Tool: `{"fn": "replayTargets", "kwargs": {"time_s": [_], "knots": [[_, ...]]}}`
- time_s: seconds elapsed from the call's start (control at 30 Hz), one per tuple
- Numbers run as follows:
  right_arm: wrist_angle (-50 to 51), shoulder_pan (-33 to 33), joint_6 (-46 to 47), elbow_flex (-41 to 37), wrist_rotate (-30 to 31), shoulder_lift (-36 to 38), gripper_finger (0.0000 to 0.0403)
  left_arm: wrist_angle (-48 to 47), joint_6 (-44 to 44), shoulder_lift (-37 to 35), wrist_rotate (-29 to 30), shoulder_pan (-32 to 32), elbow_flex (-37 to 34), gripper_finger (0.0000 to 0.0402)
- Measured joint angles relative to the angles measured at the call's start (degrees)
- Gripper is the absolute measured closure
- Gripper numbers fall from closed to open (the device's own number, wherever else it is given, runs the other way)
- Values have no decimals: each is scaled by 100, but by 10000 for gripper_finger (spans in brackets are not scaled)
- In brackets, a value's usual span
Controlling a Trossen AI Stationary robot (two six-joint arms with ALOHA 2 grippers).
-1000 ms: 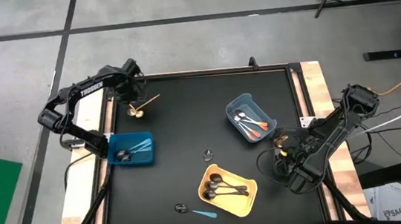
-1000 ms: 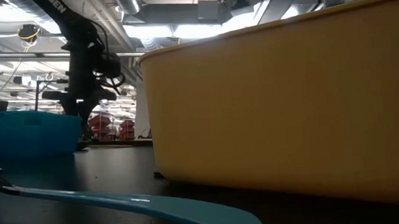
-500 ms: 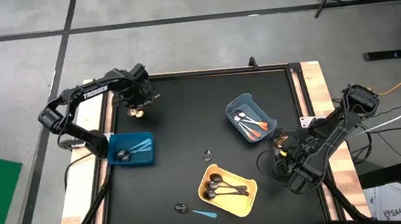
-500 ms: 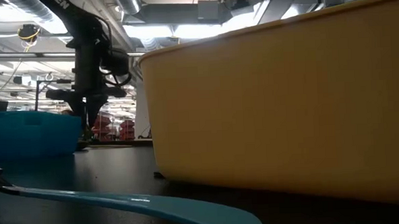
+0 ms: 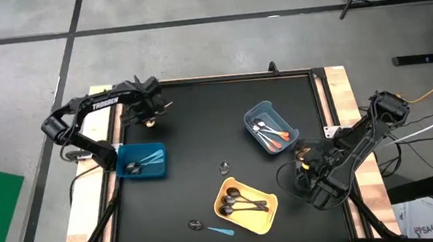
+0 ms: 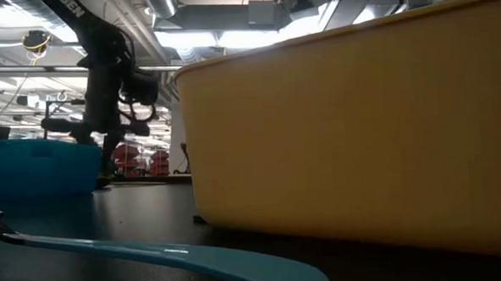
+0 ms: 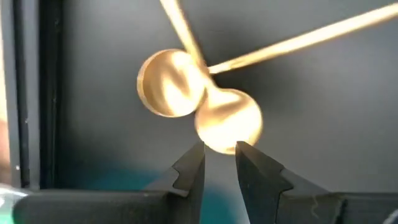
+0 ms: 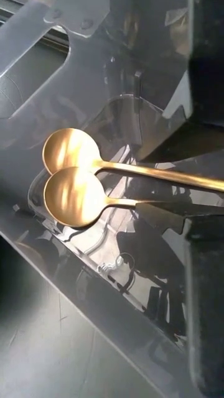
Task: Sort silverware by color (type)
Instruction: Put the gold spoon into the black bin
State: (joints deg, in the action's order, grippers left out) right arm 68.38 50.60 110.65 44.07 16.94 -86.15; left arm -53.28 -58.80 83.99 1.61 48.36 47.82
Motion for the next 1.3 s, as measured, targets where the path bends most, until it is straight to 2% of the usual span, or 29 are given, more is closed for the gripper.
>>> {"fn": "replayTargets", "kwargs": {"time_s": [0.13,0.37,0.5,0.7,0.9,1.3], "knots": [[0,1,0,0,53,0,303,383,-542,2,159,38,-275,317],[2,1,0,0,56,0,303,1390,-1000,2,275,164,-616,317],[2,0,0,0,56,0,303,1322,-1028,1,508,231,-622,317],[6,-1,0,0,58,0,303,999,-1152,0,484,262,-622,317],[17,-1,0,0,314,0,303,1090,-1156,0,620,269,-624,317],[15,1,0,0,311,0,303,1091,-1158,24,786,494,-624,317]]}}
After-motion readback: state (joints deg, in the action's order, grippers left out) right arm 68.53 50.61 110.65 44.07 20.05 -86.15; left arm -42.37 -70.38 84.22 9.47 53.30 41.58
